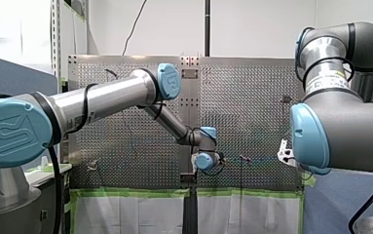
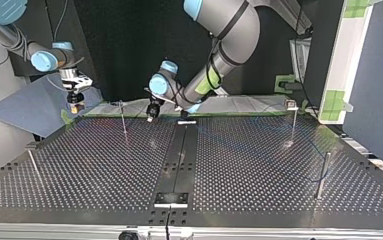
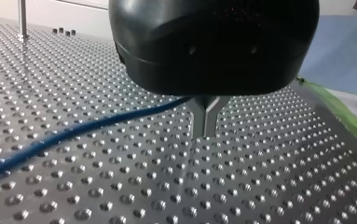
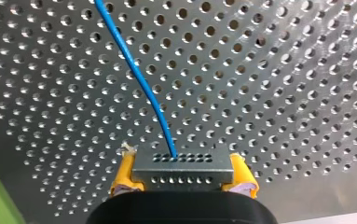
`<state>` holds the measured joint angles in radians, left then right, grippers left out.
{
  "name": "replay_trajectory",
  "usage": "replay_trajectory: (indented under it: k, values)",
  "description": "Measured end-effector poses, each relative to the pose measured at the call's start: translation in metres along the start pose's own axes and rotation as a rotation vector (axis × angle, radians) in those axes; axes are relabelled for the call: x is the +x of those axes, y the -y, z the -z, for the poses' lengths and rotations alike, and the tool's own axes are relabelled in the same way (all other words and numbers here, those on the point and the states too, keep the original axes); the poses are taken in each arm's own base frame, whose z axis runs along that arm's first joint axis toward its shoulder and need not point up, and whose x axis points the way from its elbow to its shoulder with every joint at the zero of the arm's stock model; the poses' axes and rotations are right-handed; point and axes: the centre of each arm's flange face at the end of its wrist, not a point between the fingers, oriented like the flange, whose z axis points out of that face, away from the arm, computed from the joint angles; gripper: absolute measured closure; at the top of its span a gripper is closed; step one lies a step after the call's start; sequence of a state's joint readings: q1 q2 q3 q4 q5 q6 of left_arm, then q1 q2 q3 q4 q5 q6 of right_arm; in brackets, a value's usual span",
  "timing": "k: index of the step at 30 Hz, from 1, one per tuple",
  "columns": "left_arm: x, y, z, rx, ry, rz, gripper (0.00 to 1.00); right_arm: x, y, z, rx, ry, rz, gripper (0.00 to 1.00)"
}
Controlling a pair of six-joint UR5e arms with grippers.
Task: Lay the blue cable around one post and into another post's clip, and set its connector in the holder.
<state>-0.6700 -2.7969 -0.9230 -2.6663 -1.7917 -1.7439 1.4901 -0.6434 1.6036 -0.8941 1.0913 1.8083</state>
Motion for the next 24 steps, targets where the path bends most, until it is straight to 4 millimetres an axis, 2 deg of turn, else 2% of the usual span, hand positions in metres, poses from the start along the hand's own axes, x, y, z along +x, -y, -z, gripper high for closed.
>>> replay_trajectory:
  k: [14,24]
  values:
    - [-0.007,-0.011,-0.006,-0.016,-0.006,-0.002,0.98,0.015,-0.003,-0.017,0.011,-0.062,0.028,1.0]
    - [-0.01,-0.021,-0.01,-0.031,-0.008,-0.001,0.98,0.031,-0.002,-0.037,0.007,-0.104,0.05,1.0]
